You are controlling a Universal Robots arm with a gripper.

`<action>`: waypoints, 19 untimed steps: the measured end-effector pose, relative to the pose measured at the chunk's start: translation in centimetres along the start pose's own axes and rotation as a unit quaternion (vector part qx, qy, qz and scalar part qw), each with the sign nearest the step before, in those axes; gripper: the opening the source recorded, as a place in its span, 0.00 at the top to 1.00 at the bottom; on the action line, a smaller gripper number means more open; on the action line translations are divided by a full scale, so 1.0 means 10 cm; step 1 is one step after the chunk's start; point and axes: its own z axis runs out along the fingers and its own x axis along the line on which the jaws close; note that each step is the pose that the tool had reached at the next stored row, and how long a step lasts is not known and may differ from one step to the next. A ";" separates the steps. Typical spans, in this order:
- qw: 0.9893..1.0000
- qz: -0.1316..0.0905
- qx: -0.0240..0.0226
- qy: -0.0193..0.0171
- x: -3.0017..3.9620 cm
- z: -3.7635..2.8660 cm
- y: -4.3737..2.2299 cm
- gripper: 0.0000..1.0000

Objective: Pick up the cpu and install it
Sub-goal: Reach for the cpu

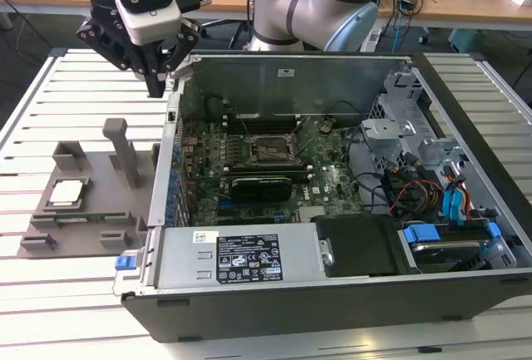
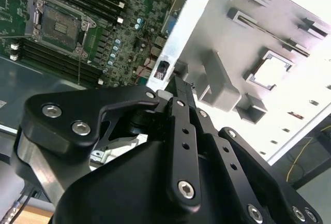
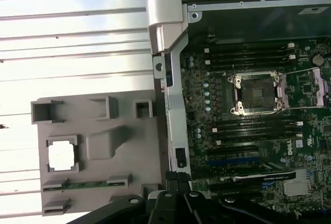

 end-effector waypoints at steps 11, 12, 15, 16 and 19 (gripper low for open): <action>1.000 0.000 0.000 0.000 0.113 -0.003 -0.009 0.89; 1.000 0.000 0.000 0.000 0.121 -0.003 -0.009 0.89; 1.000 0.000 0.000 0.000 0.156 -0.003 -0.012 0.89; 1.000 0.000 0.000 0.000 0.165 -0.004 -0.012 0.89; 1.000 0.000 0.000 0.000 0.208 -0.004 -0.016 0.89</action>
